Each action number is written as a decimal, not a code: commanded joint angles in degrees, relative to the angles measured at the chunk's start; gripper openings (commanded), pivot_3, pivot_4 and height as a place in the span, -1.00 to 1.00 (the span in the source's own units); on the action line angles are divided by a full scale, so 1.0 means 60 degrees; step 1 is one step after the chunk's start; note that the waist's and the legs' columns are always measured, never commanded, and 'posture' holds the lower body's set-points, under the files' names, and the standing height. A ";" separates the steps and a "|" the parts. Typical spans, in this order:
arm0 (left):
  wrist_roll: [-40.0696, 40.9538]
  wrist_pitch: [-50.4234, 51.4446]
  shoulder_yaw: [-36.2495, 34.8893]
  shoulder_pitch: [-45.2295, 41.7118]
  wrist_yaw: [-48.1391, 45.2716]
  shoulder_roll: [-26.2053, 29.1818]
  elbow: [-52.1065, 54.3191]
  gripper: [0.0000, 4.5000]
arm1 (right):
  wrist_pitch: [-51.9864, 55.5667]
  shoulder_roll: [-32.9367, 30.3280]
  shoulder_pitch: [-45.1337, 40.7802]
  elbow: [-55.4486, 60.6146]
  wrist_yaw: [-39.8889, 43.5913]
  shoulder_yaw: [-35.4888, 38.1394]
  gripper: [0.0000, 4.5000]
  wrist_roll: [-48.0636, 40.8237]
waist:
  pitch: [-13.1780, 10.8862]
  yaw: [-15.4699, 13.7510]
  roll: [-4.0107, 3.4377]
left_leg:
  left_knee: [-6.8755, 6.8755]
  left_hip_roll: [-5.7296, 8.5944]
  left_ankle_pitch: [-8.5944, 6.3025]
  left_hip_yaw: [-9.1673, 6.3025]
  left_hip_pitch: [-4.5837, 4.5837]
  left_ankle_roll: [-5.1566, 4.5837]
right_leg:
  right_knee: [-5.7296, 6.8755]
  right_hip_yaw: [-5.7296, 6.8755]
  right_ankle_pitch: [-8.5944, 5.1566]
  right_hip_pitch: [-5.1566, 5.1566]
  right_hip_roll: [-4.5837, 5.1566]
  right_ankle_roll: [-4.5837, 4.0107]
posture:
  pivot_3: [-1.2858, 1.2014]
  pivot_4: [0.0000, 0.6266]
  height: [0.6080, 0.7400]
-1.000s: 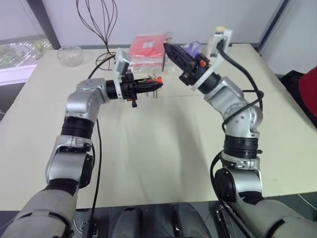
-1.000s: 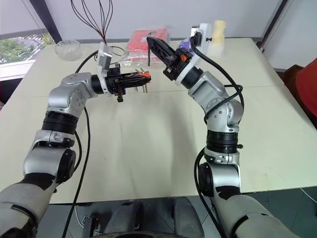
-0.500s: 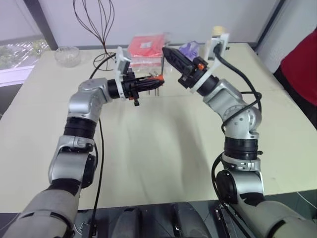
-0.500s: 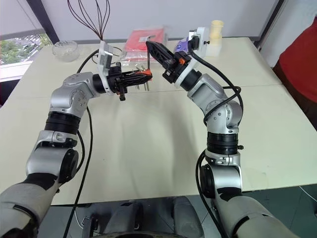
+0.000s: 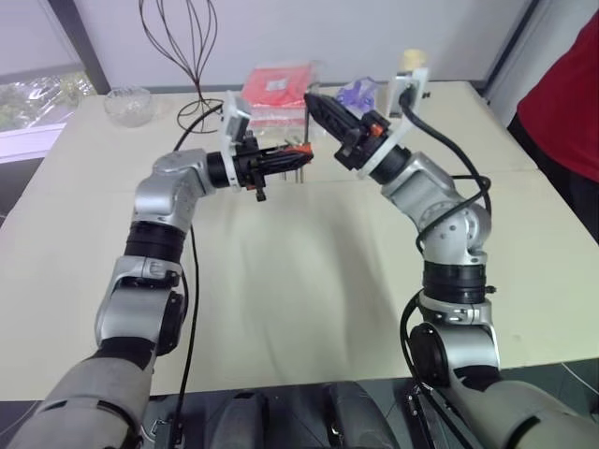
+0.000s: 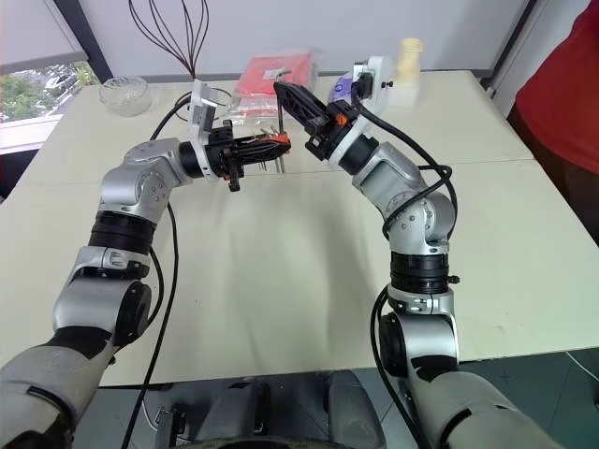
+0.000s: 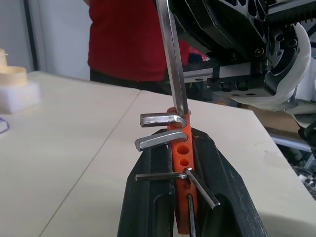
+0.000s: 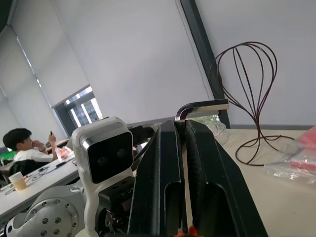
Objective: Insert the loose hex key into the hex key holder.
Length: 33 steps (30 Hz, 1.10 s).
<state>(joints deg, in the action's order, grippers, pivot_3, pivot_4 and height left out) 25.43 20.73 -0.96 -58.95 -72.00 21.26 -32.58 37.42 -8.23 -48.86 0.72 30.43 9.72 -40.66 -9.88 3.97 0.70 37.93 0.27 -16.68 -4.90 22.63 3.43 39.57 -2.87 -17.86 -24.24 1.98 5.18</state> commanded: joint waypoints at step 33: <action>-0.0028 -0.0356 -0.0380 -0.0022 0.0189 0.0188 0.0242 -1.00 | -0.0671 -0.0878 0.0219 -0.0570 0.1046 -0.0541 -0.97 0.0587 | 0.0000 0.0000 0.0000 | 0.0002 0.0000 0.0001 0.0001 0.0000 0.0001 | 0.0001 0.0000 0.0000 -0.0001 0.0000 0.0000 | 0.03 -0.52 1.00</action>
<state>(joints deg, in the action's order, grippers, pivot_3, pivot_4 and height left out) 24.17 20.65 -1.02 -57.65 -70.63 21.90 -33.26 32.74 -12.87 -47.27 -2.13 36.83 7.08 -37.82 -9.89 3.97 0.70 37.95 0.28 -16.67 -4.90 22.63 3.43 39.58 -2.87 -17.86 -24.24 1.98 5.18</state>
